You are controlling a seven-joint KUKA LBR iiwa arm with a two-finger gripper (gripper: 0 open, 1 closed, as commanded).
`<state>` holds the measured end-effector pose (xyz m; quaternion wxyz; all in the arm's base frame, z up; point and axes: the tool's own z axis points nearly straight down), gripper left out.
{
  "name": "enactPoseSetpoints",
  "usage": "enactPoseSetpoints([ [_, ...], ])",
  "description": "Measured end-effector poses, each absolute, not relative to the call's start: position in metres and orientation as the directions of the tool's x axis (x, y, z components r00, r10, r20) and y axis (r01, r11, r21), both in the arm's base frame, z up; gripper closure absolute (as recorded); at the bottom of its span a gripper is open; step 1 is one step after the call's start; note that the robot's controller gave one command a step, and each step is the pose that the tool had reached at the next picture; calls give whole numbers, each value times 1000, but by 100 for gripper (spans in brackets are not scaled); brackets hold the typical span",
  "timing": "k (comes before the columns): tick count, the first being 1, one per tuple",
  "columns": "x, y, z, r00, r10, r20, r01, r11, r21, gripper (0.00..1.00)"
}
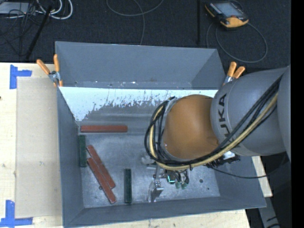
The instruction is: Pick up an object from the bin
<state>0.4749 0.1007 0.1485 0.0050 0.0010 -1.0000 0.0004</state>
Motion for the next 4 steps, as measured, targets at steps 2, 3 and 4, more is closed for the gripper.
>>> enactPoseSetpoints([
  [2, 521, 24, 85, -1000, -5, -4, -5, 1000, 0, 0],
  [3, 530, 9, 84, -1000, -4, 0, -4, 1000, 1, 0],
  [4, 525, 40, 96, -982, 186, 0, 186, 982, 0, 0],
])
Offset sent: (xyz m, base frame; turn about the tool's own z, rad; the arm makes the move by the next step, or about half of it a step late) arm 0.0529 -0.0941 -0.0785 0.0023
